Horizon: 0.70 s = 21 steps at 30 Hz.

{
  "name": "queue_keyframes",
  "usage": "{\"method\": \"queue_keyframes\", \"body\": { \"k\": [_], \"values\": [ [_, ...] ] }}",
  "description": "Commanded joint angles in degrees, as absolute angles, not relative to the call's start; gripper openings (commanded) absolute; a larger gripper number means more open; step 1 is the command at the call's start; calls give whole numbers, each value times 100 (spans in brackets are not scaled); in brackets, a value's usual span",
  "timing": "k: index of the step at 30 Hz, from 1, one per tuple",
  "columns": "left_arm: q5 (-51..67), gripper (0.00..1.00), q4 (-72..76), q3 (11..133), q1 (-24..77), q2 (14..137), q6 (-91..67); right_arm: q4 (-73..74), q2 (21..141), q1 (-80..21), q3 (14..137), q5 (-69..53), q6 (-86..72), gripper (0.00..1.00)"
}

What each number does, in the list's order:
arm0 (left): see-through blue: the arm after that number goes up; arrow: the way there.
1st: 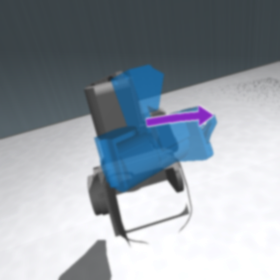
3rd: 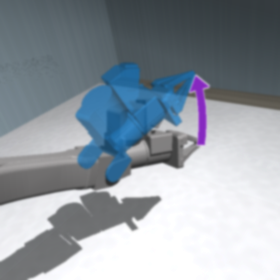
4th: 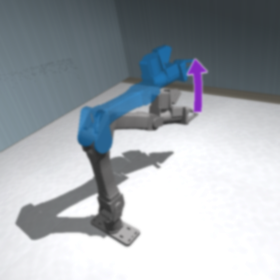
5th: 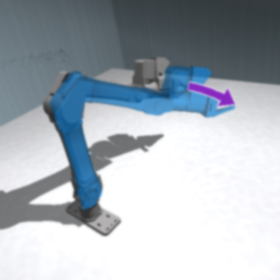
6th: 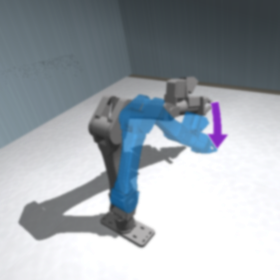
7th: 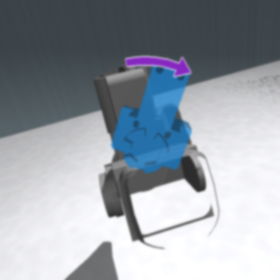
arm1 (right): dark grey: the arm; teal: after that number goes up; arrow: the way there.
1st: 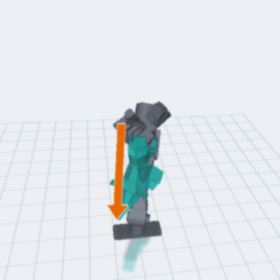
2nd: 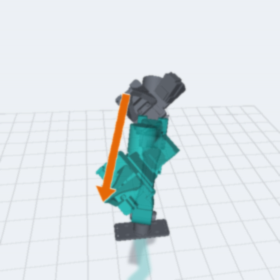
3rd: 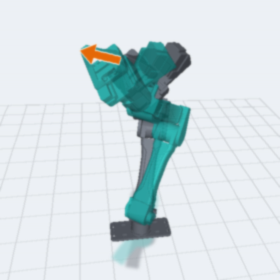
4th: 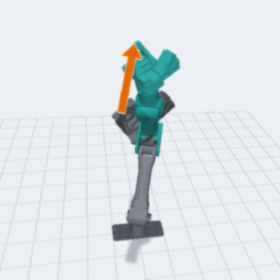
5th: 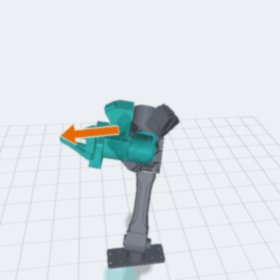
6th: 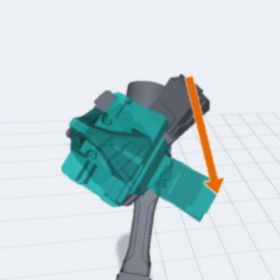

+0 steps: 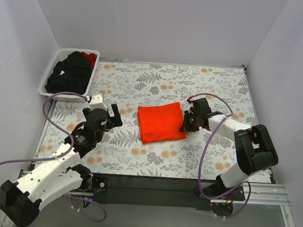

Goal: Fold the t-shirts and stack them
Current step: Neatly place the folded tshirt to the corner

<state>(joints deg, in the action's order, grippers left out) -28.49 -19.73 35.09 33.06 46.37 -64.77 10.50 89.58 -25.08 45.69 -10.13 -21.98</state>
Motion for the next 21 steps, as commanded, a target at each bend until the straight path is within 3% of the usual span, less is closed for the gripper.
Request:
{"method": "queue_keyframes", "body": {
  "k": [1, 21],
  "values": [
    [-2874, 96, -2004, 3542, 3243, 4544, -6442, 949, 9202, -1891, 5000, -940, -1785, 1],
    [-3023, 96, -1881, 3489, 2997, 5132, -6398, 967, 11987, 808, 8998, 430, -18, 1]
  ]
}}
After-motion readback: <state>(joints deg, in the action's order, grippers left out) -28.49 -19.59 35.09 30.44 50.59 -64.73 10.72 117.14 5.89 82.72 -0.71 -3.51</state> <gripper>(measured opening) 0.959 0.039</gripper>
